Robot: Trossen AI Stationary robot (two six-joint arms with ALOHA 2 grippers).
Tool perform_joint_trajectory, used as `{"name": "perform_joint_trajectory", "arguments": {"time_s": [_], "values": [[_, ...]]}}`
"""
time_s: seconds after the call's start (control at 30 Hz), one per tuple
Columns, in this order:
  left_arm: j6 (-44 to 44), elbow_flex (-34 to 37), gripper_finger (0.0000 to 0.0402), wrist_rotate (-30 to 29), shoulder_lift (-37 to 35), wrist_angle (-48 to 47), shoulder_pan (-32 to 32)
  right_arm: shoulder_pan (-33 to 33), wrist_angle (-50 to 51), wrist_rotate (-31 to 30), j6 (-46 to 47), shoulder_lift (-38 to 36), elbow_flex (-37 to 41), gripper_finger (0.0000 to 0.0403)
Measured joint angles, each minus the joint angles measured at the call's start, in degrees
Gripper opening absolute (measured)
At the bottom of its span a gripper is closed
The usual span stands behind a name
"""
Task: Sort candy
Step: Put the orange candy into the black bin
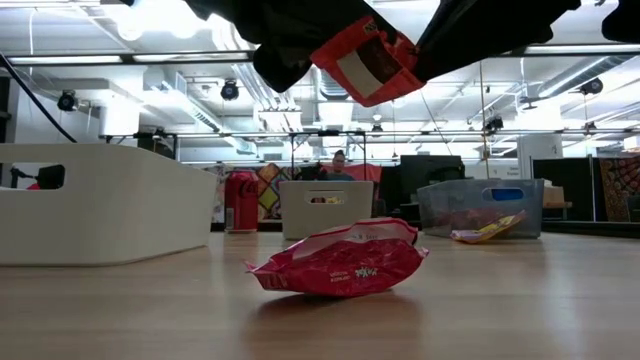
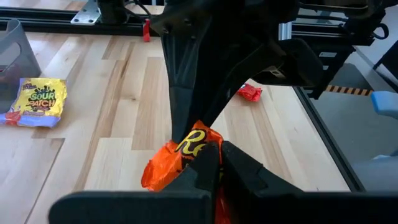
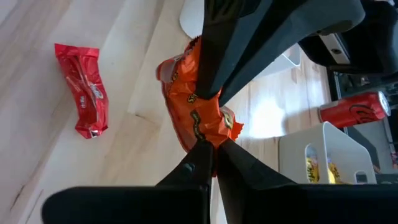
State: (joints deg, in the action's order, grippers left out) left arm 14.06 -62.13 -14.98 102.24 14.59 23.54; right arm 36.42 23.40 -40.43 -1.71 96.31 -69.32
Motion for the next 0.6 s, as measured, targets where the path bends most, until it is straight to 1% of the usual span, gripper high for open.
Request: {"name": "perform_joint_trajectory", "arguments": {"time_s": [0.1, 0.2, 0.27, 0.4, 0.6], "values": [[-0.04, 0.00, 0.0002, -0.06, 0.00, 0.00, -0.12, -0.09, 0.10, 0.26, 0.25, 0.00, 0.01, 0.0009], [-1.01, 0.00, 0.0014, -0.35, 0.00, -0.05, -0.29, -0.36, 0.38, 0.56, 1.72, -0.21, 0.02, 0.0009], [-1.55, 0.00, 0.0024, -0.44, 0.00, -0.15, -0.45, -0.67, 0.63, 1.83, 3.10, -0.52, 0.02, 0.0009], [-1.98, 0.00, 0.0050, -0.53, -0.08, -1.49, -1.15, -1.66, 2.59, 3.46, 6.55, -0.97, 0.02, 0.0009], [-4.28, 0.00, 0.0096, -0.68, -2.22, -6.47, -2.44, -3.76, 10.06, 4.03, 11.64, -1.83, 0.02, 0.0009]]}}
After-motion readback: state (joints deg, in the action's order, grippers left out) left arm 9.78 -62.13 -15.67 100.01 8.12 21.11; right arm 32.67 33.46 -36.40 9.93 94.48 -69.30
